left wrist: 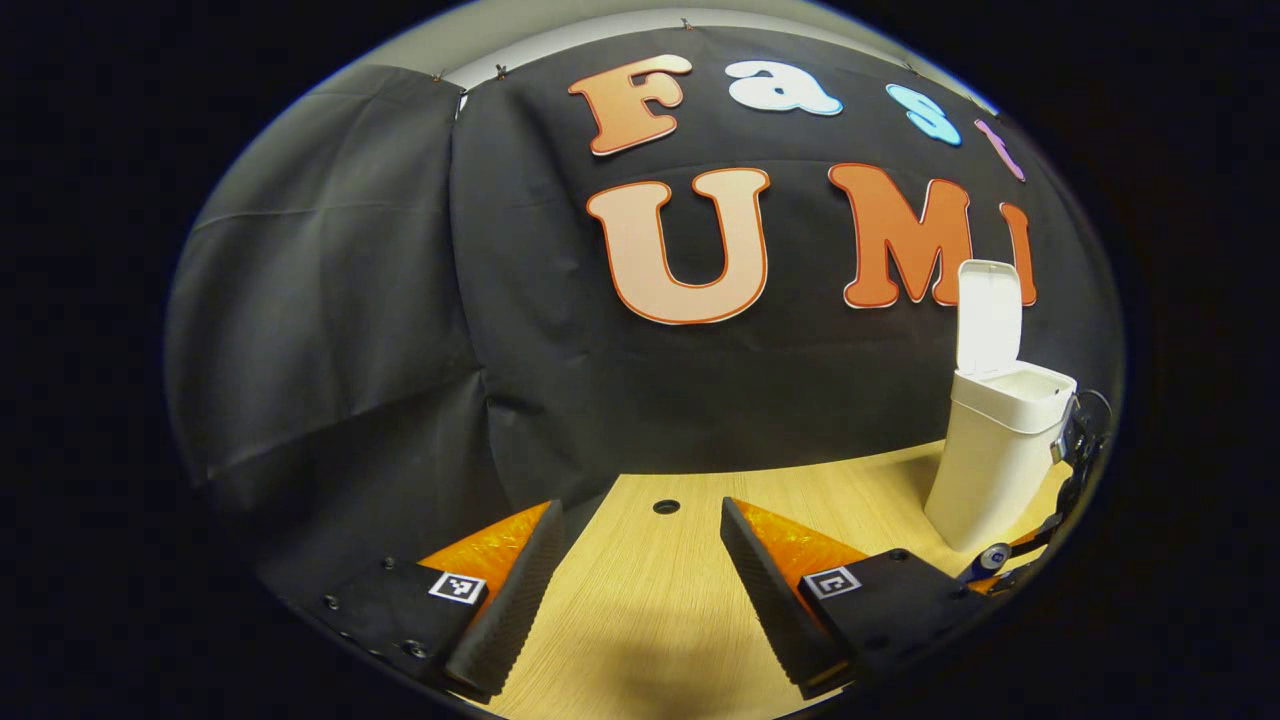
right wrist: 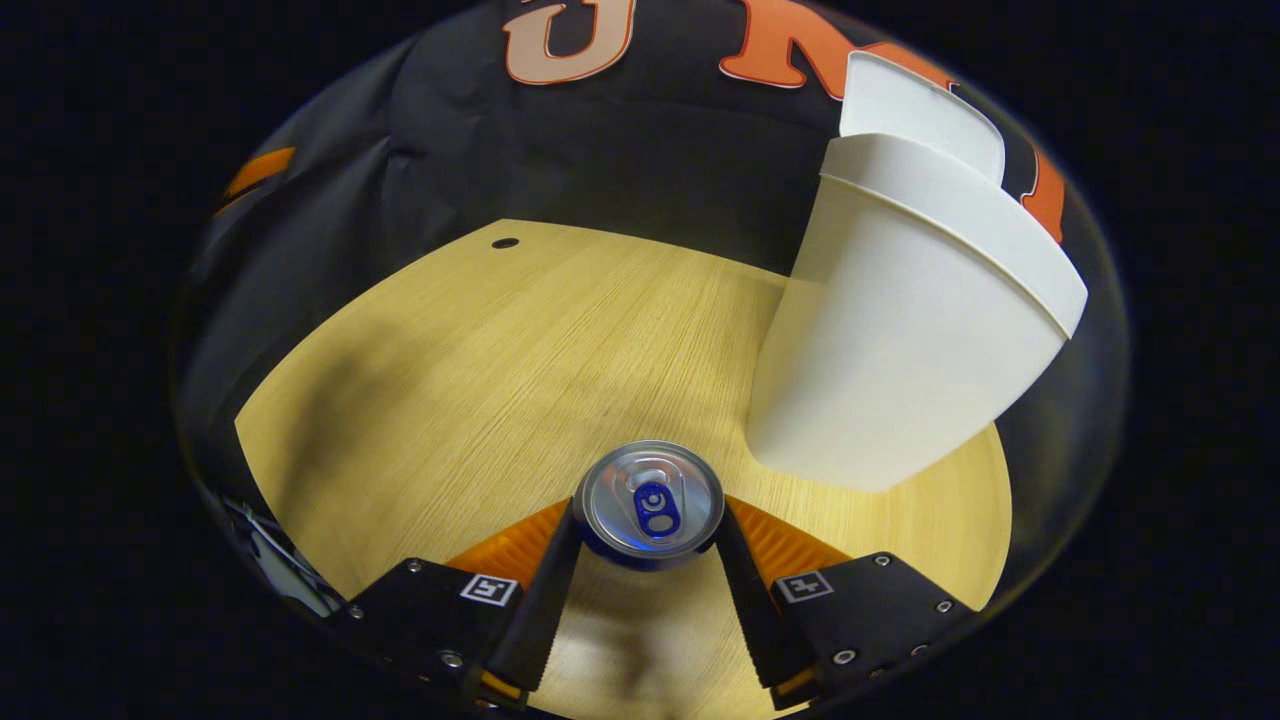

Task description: Press the lid of the desktop garbage bin to open it, pick up the crumpled paper on the desktop and throw it into the bin, then pick up the pop can on the desktop and drop it into the bin, and finally close the garbage bin lid.

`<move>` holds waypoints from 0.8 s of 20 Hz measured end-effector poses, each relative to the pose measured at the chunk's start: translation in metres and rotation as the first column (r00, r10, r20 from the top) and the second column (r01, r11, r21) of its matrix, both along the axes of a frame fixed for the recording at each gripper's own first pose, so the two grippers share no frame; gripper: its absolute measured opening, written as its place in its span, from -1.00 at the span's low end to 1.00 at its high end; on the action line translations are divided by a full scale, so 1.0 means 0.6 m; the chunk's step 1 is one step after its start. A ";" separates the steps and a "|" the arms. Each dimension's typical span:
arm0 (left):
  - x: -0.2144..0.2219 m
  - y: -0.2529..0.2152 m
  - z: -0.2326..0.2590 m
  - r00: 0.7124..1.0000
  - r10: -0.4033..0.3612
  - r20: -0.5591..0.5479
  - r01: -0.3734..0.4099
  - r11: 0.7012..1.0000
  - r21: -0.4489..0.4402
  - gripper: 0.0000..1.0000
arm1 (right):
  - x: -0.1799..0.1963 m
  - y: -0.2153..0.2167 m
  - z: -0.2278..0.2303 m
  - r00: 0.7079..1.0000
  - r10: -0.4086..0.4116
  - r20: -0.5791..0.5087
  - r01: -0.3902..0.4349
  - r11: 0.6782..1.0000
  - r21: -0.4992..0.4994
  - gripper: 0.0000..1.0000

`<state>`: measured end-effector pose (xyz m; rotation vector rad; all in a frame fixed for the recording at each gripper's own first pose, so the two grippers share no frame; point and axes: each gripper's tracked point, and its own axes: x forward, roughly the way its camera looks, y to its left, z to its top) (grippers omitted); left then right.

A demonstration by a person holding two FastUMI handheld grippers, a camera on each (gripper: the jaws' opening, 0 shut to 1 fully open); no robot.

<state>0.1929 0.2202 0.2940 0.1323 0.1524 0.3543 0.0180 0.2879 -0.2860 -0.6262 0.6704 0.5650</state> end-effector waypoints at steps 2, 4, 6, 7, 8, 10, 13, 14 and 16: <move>0.005 -0.003 0.000 1.000 -0.004 0.004 0.004 1.000 -0.007 0.98 | -0.001 -0.013 0.031 1.000 0.004 0.002 -0.004 1.000 0.005 0.57; 0.009 -0.007 -0.003 1.000 -0.007 0.004 0.007 1.000 -0.014 0.98 | -0.010 -0.025 0.074 1.000 0.012 0.020 -0.012 1.000 0.012 0.57; 0.010 -0.008 -0.002 1.000 -0.013 0.007 0.013 1.000 -0.018 0.99 | -0.021 -0.038 0.118 0.999 0.003 0.034 -0.004 1.000 0.025 0.57; 0.012 -0.010 0.000 1.000 -0.016 0.009 0.016 1.000 -0.018 0.99 | -0.024 -0.047 0.141 0.999 -0.013 0.033 0.012 0.999 0.031 0.57; 0.015 -0.012 -0.001 1.000 -0.019 0.009 0.019 1.000 -0.018 0.99 | -0.019 -0.058 0.164 0.999 -0.034 0.034 0.032 0.998 0.046 0.57; 0.023 -0.018 -0.001 0.999 -0.031 0.008 0.031 0.999 -0.018 0.98 | -0.007 -0.077 0.212 0.997 -0.074 0.039 0.070 0.994 0.085 0.56; 0.028 -0.023 0.001 0.999 -0.042 0.009 0.042 0.999 -0.020 0.99 | 0.012 -0.100 0.279 0.992 -0.118 0.054 0.109 0.984 0.138 0.57; 0.033 -0.025 0.000 0.999 -0.043 0.011 0.044 0.999 -0.024 0.99 | 0.011 -0.102 0.303 0.989 -0.128 0.071 0.116 0.982 0.150 0.56; 0.034 -0.027 0.000 0.999 -0.048 0.016 0.049 0.998 -0.032 0.99 | 0.013 -0.109 0.355 0.983 -0.138 0.121 0.118 0.980 0.159 0.56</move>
